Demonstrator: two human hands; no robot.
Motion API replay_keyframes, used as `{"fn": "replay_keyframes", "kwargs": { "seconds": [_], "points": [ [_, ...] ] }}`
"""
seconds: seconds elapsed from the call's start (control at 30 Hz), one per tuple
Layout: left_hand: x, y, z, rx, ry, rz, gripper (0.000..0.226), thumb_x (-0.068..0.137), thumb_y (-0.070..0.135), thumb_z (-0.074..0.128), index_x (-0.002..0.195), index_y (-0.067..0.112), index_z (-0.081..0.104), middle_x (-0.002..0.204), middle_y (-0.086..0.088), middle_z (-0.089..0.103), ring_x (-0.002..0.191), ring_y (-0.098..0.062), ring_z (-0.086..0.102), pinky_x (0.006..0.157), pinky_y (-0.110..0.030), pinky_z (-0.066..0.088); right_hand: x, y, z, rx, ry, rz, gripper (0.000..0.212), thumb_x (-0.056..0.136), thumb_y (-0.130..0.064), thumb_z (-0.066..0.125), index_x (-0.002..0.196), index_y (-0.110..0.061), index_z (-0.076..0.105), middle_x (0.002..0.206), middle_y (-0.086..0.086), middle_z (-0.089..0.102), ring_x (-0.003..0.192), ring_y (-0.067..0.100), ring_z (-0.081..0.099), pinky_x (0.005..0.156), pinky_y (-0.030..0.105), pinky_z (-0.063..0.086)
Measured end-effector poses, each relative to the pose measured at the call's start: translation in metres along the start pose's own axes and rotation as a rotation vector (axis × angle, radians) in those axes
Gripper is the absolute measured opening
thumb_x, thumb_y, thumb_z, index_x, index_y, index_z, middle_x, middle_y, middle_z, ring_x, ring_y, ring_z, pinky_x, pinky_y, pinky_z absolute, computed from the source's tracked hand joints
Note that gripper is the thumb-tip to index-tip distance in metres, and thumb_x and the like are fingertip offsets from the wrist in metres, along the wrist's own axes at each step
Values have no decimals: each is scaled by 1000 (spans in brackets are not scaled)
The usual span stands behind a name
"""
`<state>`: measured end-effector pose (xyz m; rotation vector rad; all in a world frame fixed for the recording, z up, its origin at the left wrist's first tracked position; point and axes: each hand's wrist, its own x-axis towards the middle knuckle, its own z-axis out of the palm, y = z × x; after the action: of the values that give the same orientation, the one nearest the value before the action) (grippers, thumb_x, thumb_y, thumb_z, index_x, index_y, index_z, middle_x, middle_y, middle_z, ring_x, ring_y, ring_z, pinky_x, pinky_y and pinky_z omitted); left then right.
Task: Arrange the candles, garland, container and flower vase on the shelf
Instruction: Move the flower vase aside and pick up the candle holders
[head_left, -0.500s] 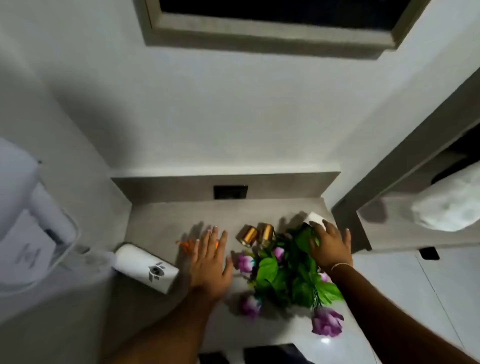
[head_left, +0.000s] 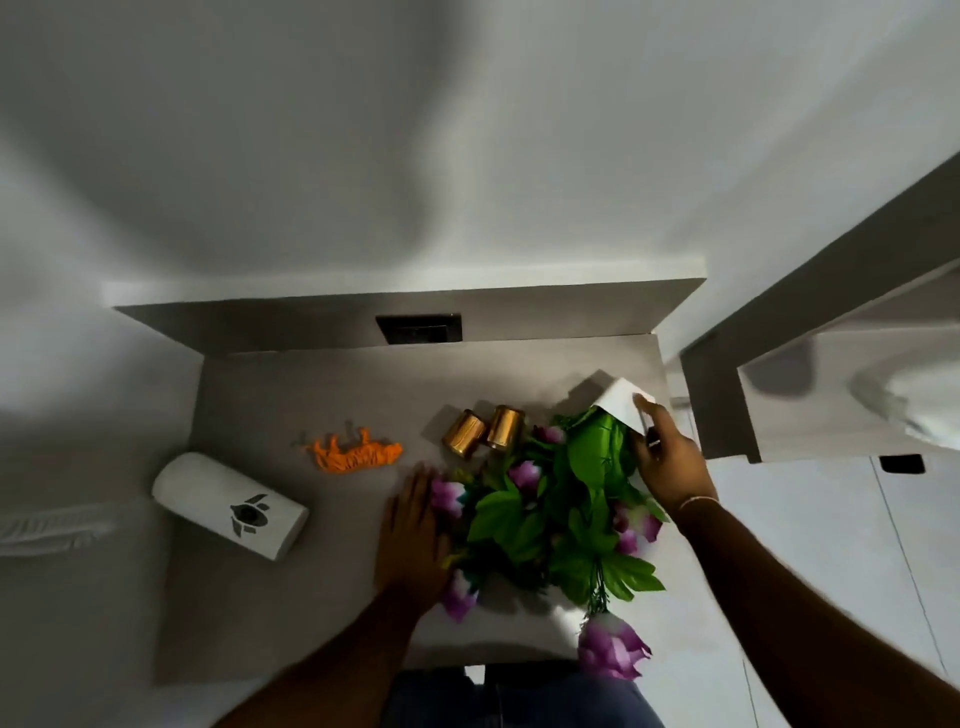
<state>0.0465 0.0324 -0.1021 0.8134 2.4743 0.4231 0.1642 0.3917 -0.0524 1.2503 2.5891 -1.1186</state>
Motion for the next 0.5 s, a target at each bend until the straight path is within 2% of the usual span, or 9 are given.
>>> {"fn": "replay_keyframes", "kwargs": {
  "seconds": [0.1, 0.17, 0.23, 0.33, 0.37, 0.4, 0.5],
  "points": [
    [2, 8, 6, 73, -78, -64, 87, 103, 58, 38, 170, 18, -2, 176, -3, -18, 166, -25, -13, 133, -44, -15, 13, 7, -11, -71, -12, -72, 55, 101, -17, 62, 151, -31, 45, 86, 11, 73, 83, 40, 72, 75, 33, 49],
    [3, 13, 10, 90, -65, -86, 93, 105, 55, 49, 168, 18, -8, 174, -4, -22, 166, -28, -14, 129, -39, -23, 24, 10, -25, -77, -45, -73, 51, 100, -17, 62, 149, -29, 50, 92, 16, 76, 87, 42, 72, 78, 40, 56],
    [4, 17, 12, 80, -16, -100, 86, 108, 49, 49, 167, 21, -7, 175, -5, -17, 166, -28, -12, 128, -38, -21, 35, 12, -39, -42, -101, -46, 47, 100, -16, 63, 145, -29, 56, 96, 13, 76, 90, 37, 72, 87, 44, 58],
    [7, 22, 15, 91, -10, -146, 73, 104, 53, 17, 166, 21, -7, 177, -7, -11, 163, -20, -18, 130, -42, -15, 54, 8, -58, 156, -218, 45, 37, 100, -14, 66, 133, -30, 67, 88, 14, 75, 81, 26, 68, 85, 39, 56],
    [9, 23, 17, 98, -16, -155, 75, 99, 55, 6, 165, 22, -10, 177, -7, -14, 164, -21, -19, 131, -45, -13, 60, 5, -62, 212, -255, 52, 35, 100, -11, 65, 131, -26, 69, 91, 17, 76, 82, 27, 67, 86, 42, 56],
    [10, 24, 18, 112, -20, -156, 76, 97, 55, -1, 164, 23, -15, 177, -7, -17, 164, -23, -19, 132, -47, -12, 65, 2, -65, 254, -279, 48, 33, 101, -7, 64, 132, -18, 70, 103, 20, 76, 90, 27, 67, 92, 47, 56],
    [14, 23, 24, 156, -4, -88, 70, 104, 54, 4, 160, 30, -30, 177, -3, -24, 165, -23, -21, 135, -49, -9, 75, -1, -71, 393, -286, 12, 33, 100, 4, 59, 132, 2, 66, 137, 20, 67, 121, 32, 65, 114, 51, 47]
  ]
}}
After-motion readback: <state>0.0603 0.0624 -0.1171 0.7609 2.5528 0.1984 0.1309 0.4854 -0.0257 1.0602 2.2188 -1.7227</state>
